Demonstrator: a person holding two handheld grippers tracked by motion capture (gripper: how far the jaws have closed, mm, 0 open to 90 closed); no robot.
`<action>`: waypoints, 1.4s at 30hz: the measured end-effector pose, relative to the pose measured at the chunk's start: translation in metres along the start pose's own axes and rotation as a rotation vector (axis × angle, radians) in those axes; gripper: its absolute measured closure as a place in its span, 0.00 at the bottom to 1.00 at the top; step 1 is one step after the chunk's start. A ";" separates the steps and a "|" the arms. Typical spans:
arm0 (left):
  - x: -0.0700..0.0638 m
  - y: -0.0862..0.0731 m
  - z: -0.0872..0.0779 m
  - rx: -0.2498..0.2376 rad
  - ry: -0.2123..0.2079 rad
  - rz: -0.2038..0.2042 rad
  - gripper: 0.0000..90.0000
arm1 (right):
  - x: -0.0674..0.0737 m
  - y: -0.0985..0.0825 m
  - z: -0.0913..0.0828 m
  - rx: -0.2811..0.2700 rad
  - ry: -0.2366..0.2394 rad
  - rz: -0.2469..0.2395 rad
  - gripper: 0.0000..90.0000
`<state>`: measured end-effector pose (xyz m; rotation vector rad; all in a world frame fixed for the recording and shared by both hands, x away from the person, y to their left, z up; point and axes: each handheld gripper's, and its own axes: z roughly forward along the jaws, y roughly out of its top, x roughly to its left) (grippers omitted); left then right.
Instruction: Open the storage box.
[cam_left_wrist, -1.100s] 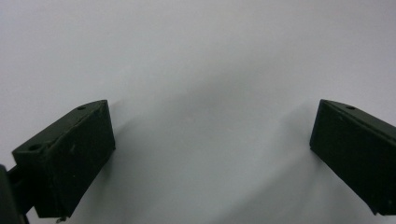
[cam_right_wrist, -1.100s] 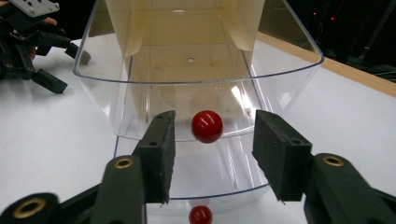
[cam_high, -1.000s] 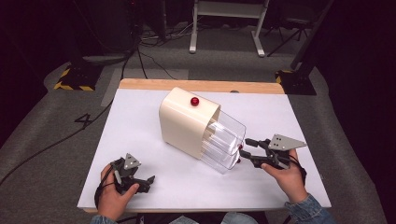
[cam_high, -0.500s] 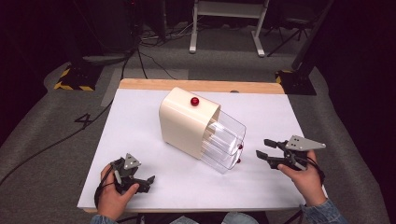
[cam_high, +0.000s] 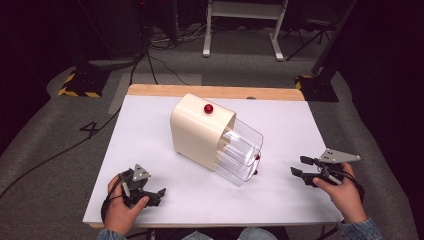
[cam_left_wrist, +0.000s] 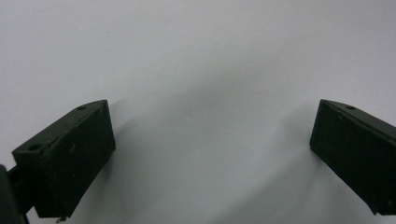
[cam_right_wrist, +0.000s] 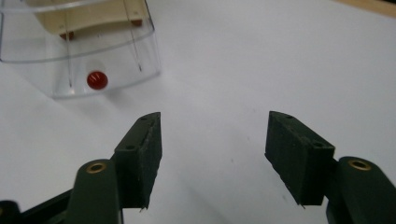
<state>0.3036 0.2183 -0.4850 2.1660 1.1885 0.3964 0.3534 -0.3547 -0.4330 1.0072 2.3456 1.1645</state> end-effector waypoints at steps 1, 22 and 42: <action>0.000 0.000 0.000 0.000 0.000 0.000 0.00 | -0.001 -0.003 0.000 0.022 0.002 0.003 0.41; 0.000 0.000 0.000 0.000 0.000 0.000 0.00 | -0.011 -0.046 0.019 0.087 -0.047 -0.006 0.24; 0.001 0.001 0.000 0.006 0.001 0.002 0.00 | -0.012 -0.046 0.020 0.102 -0.070 0.013 0.17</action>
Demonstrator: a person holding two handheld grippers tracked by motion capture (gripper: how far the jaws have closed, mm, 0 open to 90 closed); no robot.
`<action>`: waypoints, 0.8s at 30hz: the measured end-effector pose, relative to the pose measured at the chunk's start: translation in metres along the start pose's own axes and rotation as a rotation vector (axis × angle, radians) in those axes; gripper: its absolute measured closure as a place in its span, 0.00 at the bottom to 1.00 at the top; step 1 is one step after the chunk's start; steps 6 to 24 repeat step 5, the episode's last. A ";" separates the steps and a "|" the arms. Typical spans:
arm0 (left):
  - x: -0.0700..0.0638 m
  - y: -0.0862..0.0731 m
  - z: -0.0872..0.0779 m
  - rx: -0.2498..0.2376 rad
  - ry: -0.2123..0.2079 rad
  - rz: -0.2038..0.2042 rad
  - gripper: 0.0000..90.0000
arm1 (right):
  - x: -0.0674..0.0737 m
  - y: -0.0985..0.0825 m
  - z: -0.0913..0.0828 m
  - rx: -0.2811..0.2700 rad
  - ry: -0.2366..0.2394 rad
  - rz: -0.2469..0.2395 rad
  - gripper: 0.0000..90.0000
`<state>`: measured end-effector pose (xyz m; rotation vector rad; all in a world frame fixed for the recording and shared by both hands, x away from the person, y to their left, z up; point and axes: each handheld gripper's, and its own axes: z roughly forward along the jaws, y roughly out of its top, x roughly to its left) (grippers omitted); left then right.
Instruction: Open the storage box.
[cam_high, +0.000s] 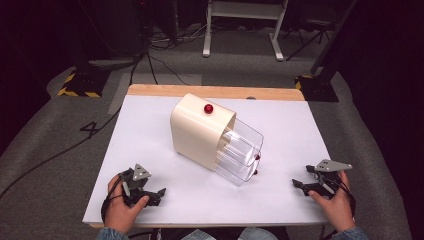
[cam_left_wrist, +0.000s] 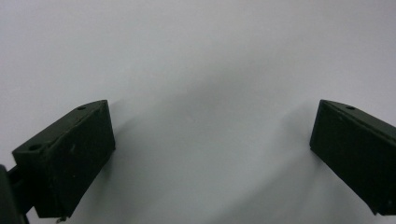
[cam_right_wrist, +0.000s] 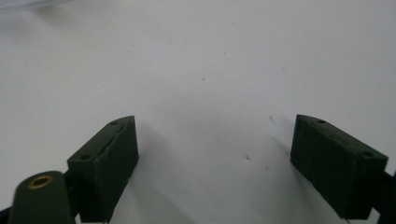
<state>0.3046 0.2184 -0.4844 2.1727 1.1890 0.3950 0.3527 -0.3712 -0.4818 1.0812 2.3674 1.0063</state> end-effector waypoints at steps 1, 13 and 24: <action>0.000 0.000 0.000 -0.001 0.000 -0.001 0.00 | 0.000 0.000 0.000 0.000 0.000 -0.001 0.17; 0.000 0.000 0.000 -0.001 0.000 -0.002 0.00 | 0.000 0.000 0.000 -0.001 0.000 -0.001 0.17; 0.000 0.000 0.000 -0.001 0.000 -0.002 0.00 | 0.000 0.000 0.000 -0.001 0.000 -0.001 0.17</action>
